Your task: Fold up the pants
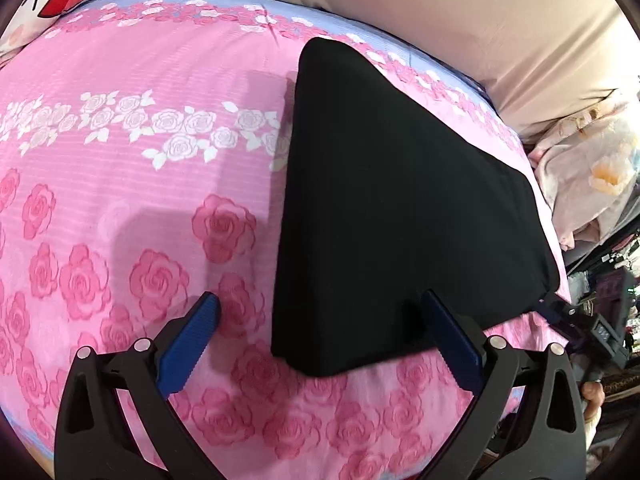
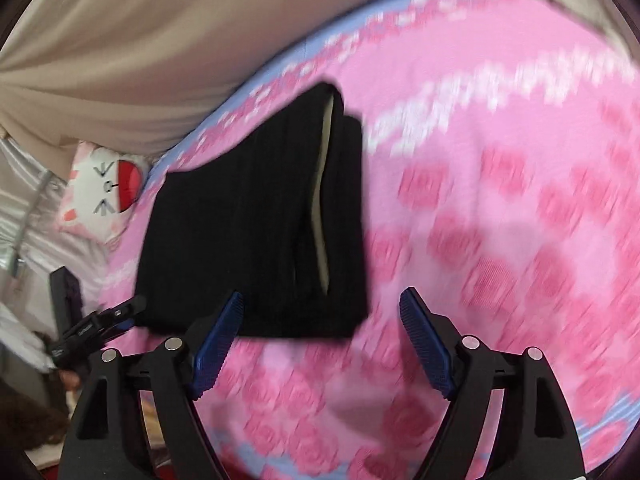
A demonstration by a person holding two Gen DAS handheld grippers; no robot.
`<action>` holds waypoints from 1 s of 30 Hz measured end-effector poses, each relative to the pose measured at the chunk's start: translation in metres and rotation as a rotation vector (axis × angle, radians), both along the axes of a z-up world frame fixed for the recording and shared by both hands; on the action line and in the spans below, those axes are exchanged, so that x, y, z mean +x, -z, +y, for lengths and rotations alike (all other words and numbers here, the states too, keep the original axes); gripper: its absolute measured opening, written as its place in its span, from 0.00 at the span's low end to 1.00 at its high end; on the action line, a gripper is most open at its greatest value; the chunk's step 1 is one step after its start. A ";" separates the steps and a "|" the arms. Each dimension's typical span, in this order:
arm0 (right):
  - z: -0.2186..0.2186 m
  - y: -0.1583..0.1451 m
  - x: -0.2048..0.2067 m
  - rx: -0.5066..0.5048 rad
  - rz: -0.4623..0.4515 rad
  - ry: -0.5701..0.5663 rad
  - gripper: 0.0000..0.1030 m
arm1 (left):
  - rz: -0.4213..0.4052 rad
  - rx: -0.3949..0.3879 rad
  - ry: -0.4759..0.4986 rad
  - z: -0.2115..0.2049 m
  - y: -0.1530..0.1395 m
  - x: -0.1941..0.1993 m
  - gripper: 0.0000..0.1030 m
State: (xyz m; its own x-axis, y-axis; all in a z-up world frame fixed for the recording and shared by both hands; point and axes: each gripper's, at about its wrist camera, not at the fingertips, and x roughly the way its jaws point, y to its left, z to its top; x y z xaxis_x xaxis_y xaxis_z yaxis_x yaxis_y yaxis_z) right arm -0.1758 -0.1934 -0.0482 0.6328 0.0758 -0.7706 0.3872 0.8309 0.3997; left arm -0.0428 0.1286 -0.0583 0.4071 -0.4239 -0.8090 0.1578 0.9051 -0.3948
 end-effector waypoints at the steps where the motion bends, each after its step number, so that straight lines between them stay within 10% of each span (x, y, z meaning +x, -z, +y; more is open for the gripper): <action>1: 0.000 0.002 -0.003 0.020 -0.026 0.003 0.82 | -0.002 -0.003 0.003 -0.001 0.000 -0.001 0.95; 8: -0.001 0.009 0.008 0.156 -0.114 -0.040 0.85 | 0.022 -0.134 0.058 -0.021 0.001 0.015 0.95; 20: 0.002 0.013 0.061 0.113 -0.122 -0.077 0.86 | 0.030 -0.095 0.012 -0.041 0.003 0.044 0.95; 25: 0.004 0.015 0.079 0.065 -0.113 -0.049 0.68 | 0.009 -0.052 -0.006 -0.050 0.002 0.051 0.95; 30: -0.004 0.019 0.074 0.119 -0.120 -0.019 0.44 | -0.003 -0.049 -0.088 -0.038 -0.001 0.048 0.58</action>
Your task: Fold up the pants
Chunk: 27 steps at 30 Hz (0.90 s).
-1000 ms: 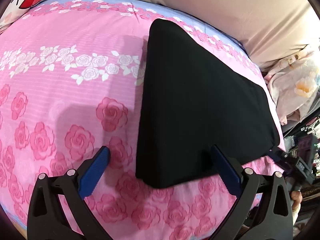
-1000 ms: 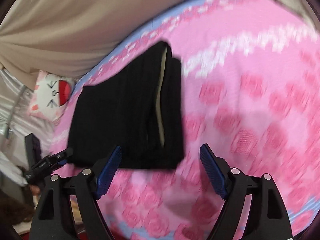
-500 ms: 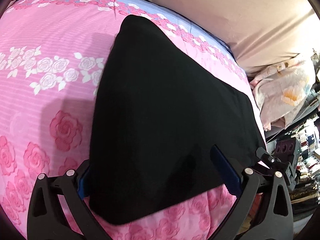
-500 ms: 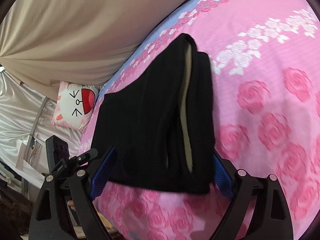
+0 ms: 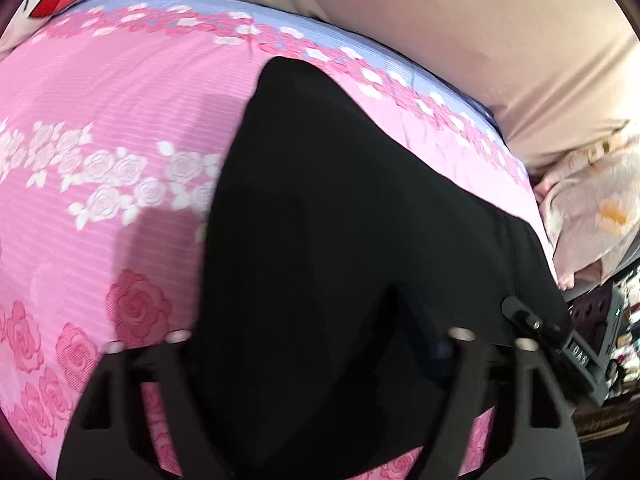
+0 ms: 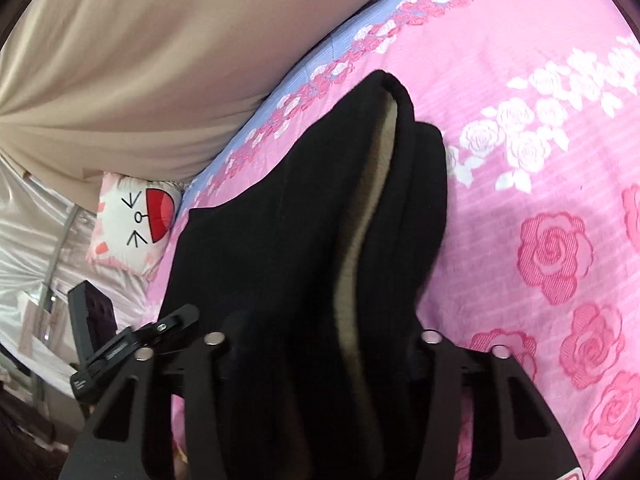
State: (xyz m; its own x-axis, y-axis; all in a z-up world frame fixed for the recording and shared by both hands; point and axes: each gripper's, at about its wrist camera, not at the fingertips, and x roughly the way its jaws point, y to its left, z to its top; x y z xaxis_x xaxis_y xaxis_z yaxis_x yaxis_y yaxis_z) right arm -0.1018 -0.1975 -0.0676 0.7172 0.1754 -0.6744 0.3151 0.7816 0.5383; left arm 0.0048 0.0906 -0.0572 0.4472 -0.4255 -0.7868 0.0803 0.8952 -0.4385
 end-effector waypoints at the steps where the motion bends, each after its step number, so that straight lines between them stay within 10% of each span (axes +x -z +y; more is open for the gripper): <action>1: 0.003 -0.002 -0.002 -0.016 -0.002 0.001 0.42 | 0.005 -0.022 -0.002 0.008 -0.002 -0.001 0.45; 17: 0.055 -0.041 -0.077 -0.058 0.029 -0.086 0.40 | 0.026 -0.161 0.171 0.036 -0.048 -0.084 0.33; 27: 0.091 -0.094 -0.119 -0.115 -0.086 -0.159 0.40 | -0.231 -0.134 0.249 0.042 -0.122 -0.141 0.33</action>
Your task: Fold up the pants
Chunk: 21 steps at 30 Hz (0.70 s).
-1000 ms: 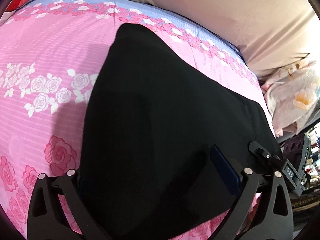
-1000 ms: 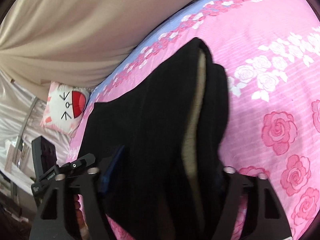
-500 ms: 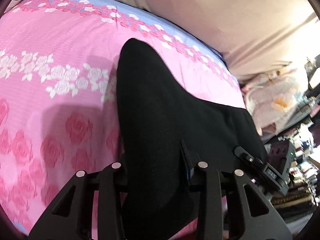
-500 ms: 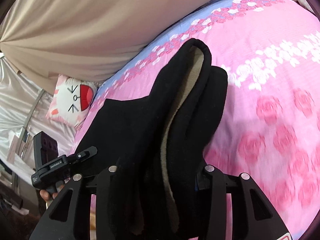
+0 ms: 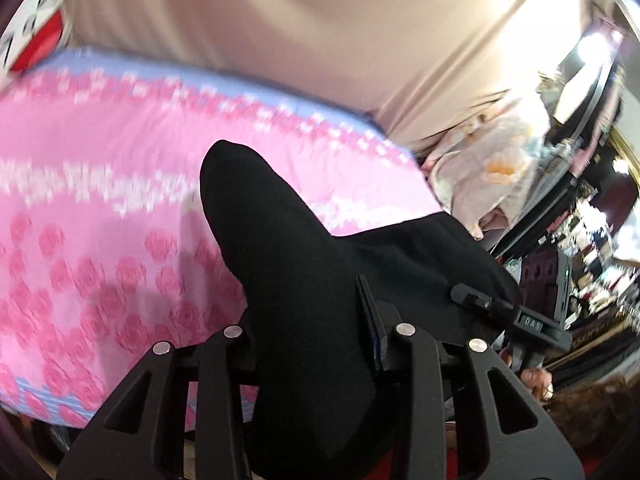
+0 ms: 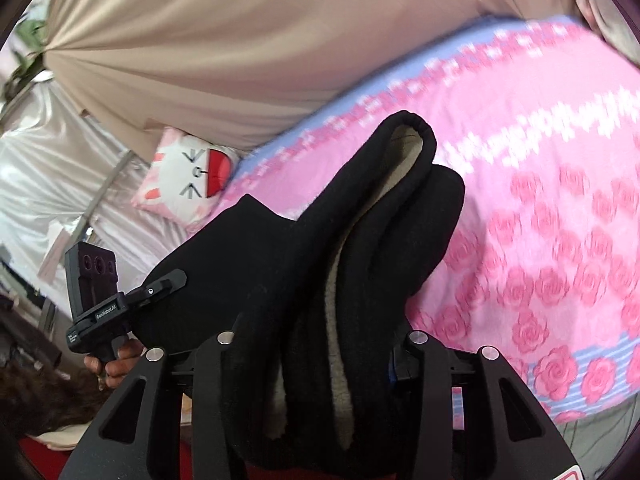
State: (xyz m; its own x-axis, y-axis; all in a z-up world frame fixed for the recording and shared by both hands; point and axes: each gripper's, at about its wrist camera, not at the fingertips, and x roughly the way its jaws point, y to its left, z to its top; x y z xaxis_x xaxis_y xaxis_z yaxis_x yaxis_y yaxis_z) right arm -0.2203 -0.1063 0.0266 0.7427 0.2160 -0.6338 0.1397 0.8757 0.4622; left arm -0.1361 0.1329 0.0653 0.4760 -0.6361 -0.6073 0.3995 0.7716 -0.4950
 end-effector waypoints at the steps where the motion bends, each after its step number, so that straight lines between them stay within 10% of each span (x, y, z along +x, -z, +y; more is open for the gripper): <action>1: 0.003 -0.009 -0.001 -0.018 -0.022 -0.009 0.40 | -0.036 0.001 0.004 -0.001 -0.009 -0.005 0.33; 21: 0.030 -0.189 0.031 -0.354 -0.573 -0.105 0.40 | -0.647 -0.041 -0.033 -0.014 -0.173 0.009 0.33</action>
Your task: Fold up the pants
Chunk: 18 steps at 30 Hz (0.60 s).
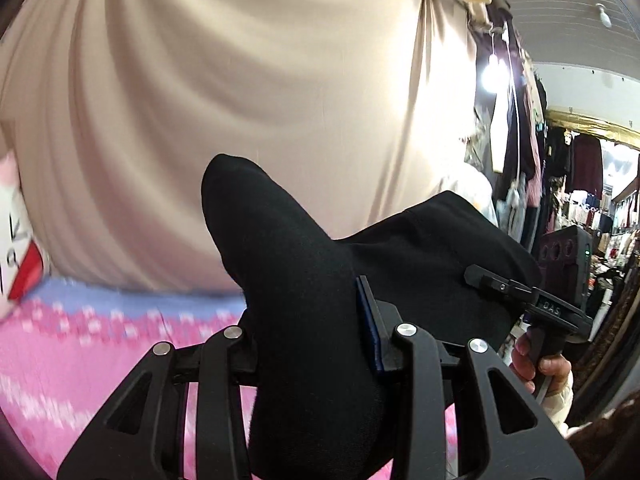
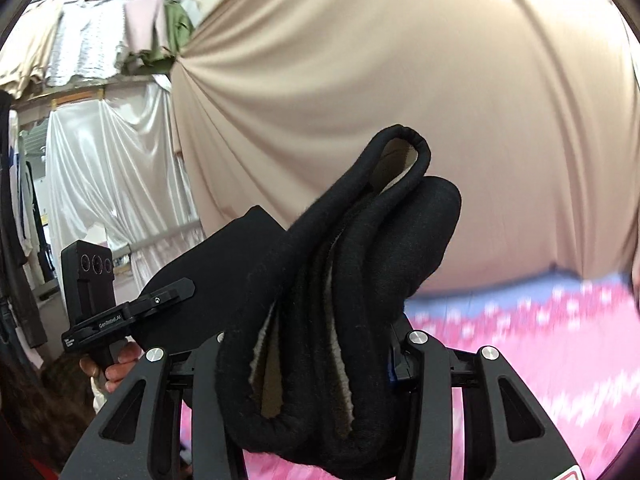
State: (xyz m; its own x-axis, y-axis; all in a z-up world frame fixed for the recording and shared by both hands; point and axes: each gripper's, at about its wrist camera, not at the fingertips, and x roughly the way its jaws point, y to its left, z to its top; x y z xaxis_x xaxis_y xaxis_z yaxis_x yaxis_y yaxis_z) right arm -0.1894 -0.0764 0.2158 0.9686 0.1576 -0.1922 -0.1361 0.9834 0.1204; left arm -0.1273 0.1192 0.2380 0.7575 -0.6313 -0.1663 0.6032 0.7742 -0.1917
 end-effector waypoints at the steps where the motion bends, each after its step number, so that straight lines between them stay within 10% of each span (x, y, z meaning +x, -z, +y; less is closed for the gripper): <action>1: -0.001 -0.005 0.005 -0.009 -0.023 0.005 0.40 | -0.023 -0.002 -0.017 -0.002 -0.005 0.005 0.33; 18: -0.063 -0.008 0.143 0.008 -0.106 0.088 0.40 | -0.162 0.116 -0.358 -0.077 0.003 0.156 0.36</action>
State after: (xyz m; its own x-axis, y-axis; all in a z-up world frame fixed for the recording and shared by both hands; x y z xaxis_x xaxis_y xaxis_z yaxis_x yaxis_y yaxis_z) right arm -0.0461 -0.1394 0.2234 0.9935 0.0727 -0.0871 -0.0622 0.9911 0.1179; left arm 0.0285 0.0420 0.2351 0.9482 -0.3069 -0.0816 0.3066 0.9517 -0.0158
